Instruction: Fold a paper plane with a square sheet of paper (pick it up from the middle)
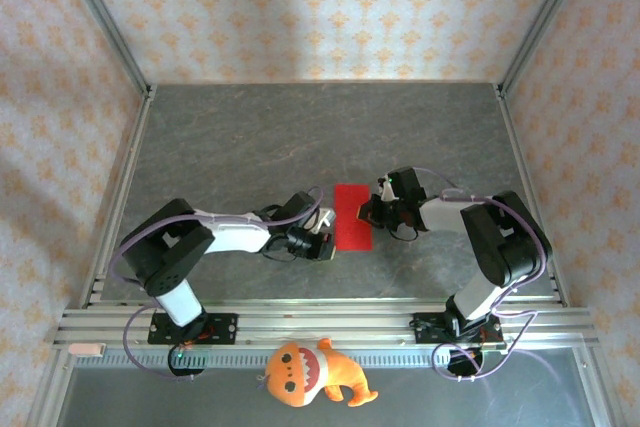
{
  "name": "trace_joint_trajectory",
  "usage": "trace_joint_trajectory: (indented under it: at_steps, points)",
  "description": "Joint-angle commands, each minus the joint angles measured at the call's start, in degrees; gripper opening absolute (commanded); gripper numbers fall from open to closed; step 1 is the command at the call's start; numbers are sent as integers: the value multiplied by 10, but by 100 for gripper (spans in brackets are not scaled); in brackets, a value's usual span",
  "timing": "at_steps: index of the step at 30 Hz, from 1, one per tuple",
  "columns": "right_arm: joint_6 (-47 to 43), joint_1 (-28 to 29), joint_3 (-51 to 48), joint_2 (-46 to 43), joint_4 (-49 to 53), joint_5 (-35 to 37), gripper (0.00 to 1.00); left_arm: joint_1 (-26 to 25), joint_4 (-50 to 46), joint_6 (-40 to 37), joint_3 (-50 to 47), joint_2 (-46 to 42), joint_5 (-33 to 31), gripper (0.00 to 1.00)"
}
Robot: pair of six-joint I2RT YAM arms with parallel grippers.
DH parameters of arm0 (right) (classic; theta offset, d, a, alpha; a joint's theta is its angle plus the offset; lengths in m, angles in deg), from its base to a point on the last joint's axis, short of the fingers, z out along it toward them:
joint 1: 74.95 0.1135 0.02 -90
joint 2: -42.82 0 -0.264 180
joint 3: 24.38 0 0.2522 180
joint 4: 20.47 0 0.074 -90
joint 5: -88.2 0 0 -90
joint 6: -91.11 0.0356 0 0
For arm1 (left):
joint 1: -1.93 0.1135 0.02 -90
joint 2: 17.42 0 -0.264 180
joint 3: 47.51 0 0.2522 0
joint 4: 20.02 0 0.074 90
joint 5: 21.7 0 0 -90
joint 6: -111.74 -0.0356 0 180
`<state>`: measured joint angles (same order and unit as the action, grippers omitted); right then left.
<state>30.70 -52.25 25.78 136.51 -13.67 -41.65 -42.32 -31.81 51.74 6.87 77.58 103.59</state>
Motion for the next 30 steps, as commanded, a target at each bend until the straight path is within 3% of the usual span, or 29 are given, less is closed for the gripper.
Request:
trace_joint_trajectory:
  at_steps: [1,6,12,15,21,30]
  points:
    - [5,-7,1,14,49,21,0,-2,-50,-11,-4,-38,-41,4]
    - [19,-8,58,-36,52,-25,7,45,45,70,-14,-63,-47,2]
    - [13,-57,58,-138,144,108,26,98,108,131,44,-39,-2,2]
    - [21,-86,16,-170,138,76,30,101,85,121,102,0,2,2]
    - [38,-88,-48,-199,116,-4,32,102,66,114,186,95,8,2]
    - [40,-82,-100,-225,114,-49,37,107,37,104,260,184,-12,2]
